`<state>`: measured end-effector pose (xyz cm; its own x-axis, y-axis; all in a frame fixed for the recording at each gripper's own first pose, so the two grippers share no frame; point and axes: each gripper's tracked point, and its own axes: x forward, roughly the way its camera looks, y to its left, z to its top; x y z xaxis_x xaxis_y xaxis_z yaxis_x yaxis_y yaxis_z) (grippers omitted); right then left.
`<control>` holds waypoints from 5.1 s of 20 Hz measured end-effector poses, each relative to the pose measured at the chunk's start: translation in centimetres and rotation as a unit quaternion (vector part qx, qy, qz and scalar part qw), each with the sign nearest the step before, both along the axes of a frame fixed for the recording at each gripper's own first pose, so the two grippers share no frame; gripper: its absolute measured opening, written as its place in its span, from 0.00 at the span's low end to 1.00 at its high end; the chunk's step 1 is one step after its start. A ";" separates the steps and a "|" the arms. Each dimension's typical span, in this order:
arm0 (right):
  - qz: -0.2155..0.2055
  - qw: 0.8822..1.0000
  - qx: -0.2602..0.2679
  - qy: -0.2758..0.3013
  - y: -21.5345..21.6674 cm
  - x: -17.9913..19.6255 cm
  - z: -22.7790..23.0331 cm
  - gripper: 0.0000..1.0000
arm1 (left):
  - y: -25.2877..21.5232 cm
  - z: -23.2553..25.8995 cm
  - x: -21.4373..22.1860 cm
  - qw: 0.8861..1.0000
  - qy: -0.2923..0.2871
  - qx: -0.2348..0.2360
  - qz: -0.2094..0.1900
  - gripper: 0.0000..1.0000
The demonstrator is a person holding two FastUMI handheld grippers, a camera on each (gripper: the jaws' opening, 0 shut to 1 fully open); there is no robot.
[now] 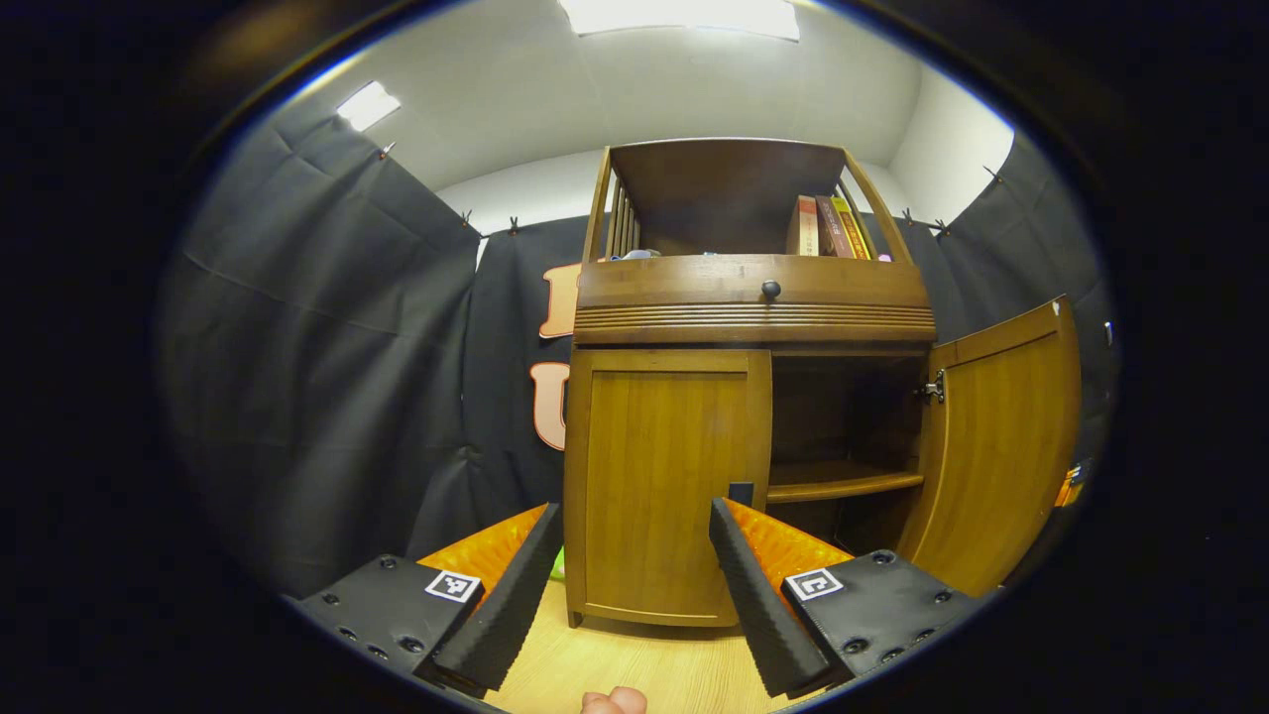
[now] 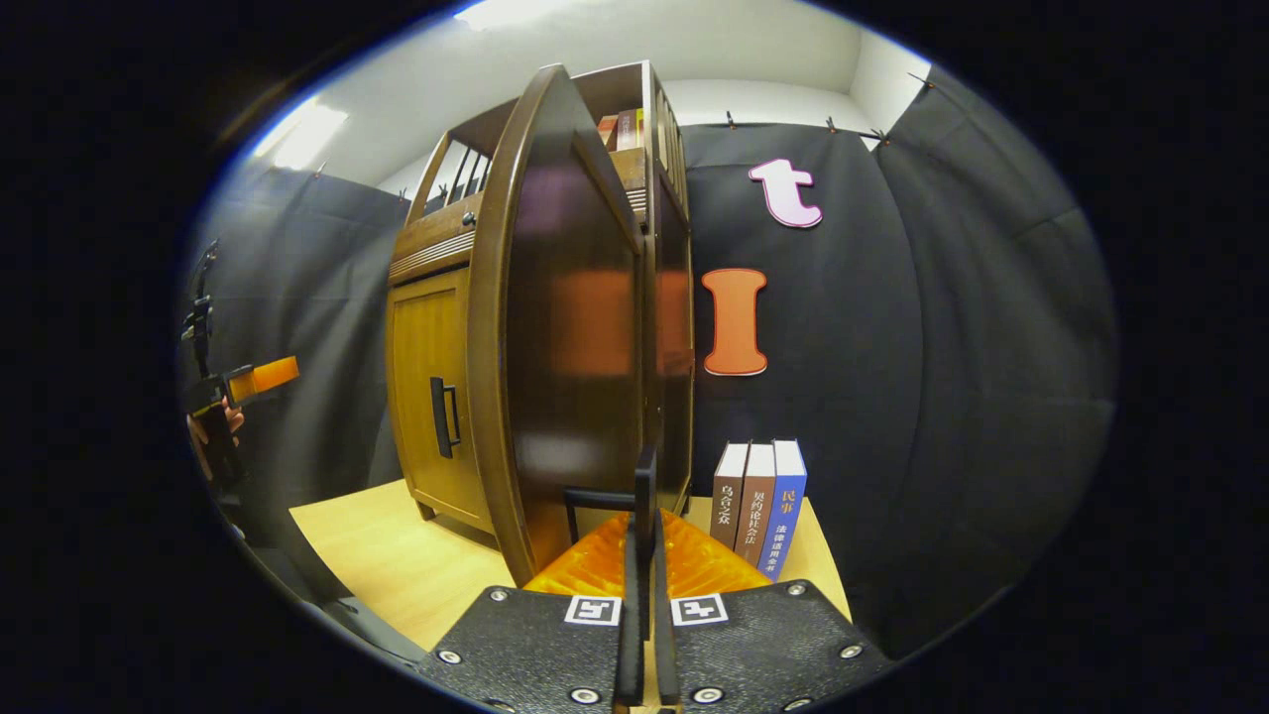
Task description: Open the right door of the double-door shoe cabinet with the right hand, and open the left door with the left hand.
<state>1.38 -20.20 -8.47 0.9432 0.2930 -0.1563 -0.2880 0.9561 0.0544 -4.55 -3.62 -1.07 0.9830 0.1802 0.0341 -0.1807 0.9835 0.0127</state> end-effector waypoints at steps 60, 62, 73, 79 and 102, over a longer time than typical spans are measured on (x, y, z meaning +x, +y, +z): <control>-0.133 0.990 0.037 -0.020 9.0 -6.1 4.9 0.92 | -8.7 -7.1 18.5 0.985 0.067 -0.022 -0.155 0.94; -0.139 0.989 0.037 -0.023 9.2 -6.5 5.1 0.92 | -8.4 -8.6 20.3 0.986 0.074 -0.014 -0.149 0.95; -0.159 0.987 0.024 -0.023 9.0 -7.0 5.1 0.92 | -9.2 -11.7 23.9 0.983 0.078 -0.012 -0.163 0.64; -0.162 0.986 0.031 -0.022 9.5 -6.5 4.9 0.92 | -9.1 -12.0 23.9 0.982 0.097 -0.022 -0.162 0.33; -0.145 0.989 0.015 -0.019 12.9 -6.7 4.7 0.92 | -1.1 -8.4 8.4 0.978 0.131 -0.025 -0.158 0.32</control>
